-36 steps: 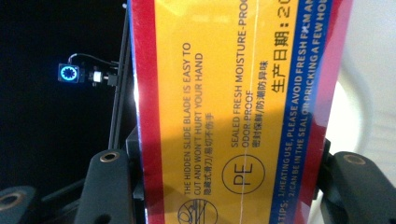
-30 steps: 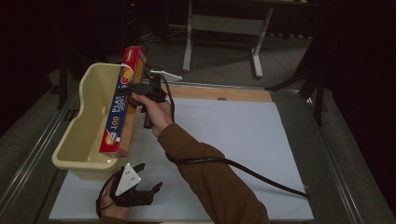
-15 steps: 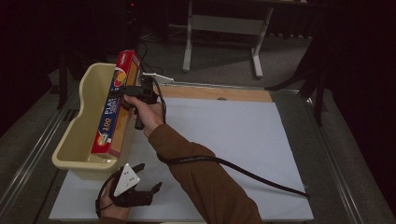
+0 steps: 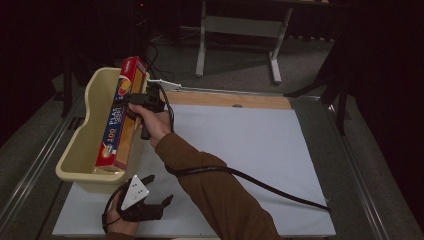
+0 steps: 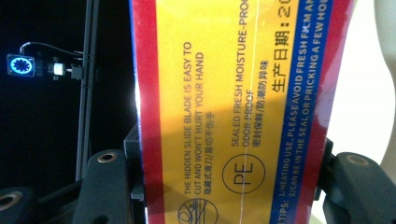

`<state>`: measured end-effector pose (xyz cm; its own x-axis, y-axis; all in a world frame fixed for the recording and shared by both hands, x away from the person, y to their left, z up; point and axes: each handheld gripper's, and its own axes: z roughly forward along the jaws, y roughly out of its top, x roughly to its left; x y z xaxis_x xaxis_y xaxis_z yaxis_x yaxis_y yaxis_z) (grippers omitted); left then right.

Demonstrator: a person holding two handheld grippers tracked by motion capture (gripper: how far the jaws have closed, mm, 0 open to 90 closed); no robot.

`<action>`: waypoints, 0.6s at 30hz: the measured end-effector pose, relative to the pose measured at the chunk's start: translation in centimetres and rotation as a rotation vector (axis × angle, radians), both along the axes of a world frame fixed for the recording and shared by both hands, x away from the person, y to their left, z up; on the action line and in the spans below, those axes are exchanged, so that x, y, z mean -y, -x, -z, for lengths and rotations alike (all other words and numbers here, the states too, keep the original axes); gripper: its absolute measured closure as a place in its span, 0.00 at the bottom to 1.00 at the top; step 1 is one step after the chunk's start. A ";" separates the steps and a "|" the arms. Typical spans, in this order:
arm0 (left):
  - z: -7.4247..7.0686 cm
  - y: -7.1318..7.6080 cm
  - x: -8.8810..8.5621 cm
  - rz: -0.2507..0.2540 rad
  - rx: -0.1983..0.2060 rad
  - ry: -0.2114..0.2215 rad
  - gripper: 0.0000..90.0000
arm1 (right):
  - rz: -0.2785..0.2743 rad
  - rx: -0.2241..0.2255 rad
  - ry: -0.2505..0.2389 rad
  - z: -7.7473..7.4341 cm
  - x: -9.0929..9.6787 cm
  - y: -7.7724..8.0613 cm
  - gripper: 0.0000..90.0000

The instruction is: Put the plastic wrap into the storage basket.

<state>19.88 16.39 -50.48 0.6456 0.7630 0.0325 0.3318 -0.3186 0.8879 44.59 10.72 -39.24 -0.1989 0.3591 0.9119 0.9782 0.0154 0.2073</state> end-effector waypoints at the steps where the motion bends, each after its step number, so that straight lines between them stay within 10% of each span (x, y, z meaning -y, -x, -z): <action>1: 0.0 0.0 0.0 0.000 0.001 0.002 0.17 | 0.001 -0.003 0.002 0.1 0.0 0.0 0.44; 18: 0.0 0.0 -0.1 -0.003 0.004 0.004 0.17 | 0.001 0.001 0.043 0.2 -0.8 0.4 0.42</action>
